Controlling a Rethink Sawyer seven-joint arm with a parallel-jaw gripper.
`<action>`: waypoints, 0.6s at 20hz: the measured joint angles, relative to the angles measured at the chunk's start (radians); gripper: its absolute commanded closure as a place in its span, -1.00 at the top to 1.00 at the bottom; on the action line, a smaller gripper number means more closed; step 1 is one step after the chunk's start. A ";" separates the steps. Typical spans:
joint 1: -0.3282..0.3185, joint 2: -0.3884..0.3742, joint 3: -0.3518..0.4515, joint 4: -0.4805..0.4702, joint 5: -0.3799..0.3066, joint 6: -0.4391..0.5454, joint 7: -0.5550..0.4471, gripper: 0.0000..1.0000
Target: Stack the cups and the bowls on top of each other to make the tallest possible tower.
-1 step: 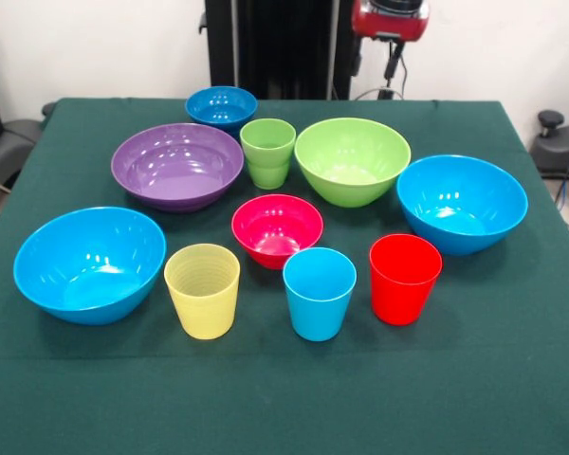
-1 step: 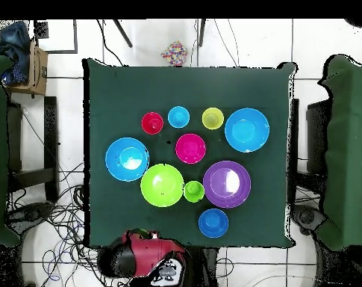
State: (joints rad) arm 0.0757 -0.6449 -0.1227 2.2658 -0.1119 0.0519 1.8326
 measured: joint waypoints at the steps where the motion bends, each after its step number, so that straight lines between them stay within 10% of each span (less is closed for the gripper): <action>1: -0.009 0.006 0.003 -0.005 -0.019 0.009 0.000 1.00; 12: -0.177 0.074 0.127 -0.105 -0.276 0.165 0.000 1.00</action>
State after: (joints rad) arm -0.1012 -0.5710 0.0047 2.1608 -0.3879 0.2167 1.8326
